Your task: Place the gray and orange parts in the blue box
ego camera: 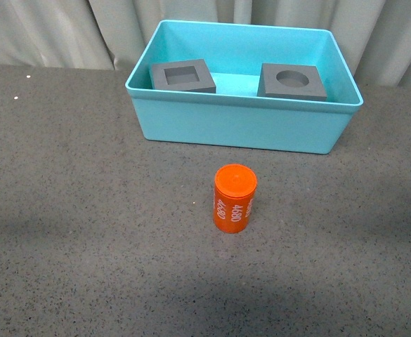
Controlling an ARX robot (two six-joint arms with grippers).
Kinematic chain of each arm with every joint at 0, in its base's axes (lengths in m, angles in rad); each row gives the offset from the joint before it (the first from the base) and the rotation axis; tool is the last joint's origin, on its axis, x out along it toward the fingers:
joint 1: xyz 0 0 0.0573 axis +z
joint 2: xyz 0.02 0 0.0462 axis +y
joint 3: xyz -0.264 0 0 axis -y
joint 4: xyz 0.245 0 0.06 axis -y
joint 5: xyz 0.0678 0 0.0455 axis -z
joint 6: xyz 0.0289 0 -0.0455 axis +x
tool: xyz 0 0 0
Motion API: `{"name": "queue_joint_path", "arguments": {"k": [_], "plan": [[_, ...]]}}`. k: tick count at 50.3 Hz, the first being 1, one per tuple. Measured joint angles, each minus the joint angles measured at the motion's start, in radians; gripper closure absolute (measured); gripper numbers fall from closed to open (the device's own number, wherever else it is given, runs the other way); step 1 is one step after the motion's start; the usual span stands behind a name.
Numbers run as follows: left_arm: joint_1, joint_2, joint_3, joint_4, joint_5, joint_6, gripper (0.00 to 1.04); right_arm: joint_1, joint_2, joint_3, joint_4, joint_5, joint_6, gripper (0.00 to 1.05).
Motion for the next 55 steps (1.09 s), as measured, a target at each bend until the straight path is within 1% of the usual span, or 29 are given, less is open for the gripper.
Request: {"name": "queue_joint_path", "arguments": {"k": [3, 6, 10, 24, 41, 47, 55], "plan": [[0.014, -0.045, -0.025, -0.021, -0.002, 0.000, 1.01, 0.000, 0.000, 0.000, 0.000, 0.000, 0.000, 0.10], [0.014, -0.050, -0.053, 0.020, 0.002, 0.000, 1.01, 0.000, 0.000, 0.000, 0.000, 0.000, 0.000, 0.10], [0.014, -0.067, -0.080, 0.015, 0.003, 0.000, 1.01, 0.000, 0.000, 0.000, 0.000, -0.001, 0.000, 0.10], [0.015, -0.321, -0.134, -0.187, 0.003, 0.000, 1.01, 0.000, 0.000, 0.000, 0.000, 0.002, 0.000, 0.10], [0.015, -0.593, -0.137, -0.430, 0.003, 0.000, 1.01, 0.000, 0.000, 0.000, 0.000, 0.001, 0.000, 0.10], [0.015, -0.671, -0.137, -0.504, 0.003, 0.000, 1.01, 0.000, 0.000, 0.000, 0.000, 0.001, 0.000, 0.10], [0.015, -0.733, -0.137, -0.563, 0.003, 0.000, 1.01, 0.000, 0.000, 0.000, 0.000, 0.001, 0.000, 0.10]]}}
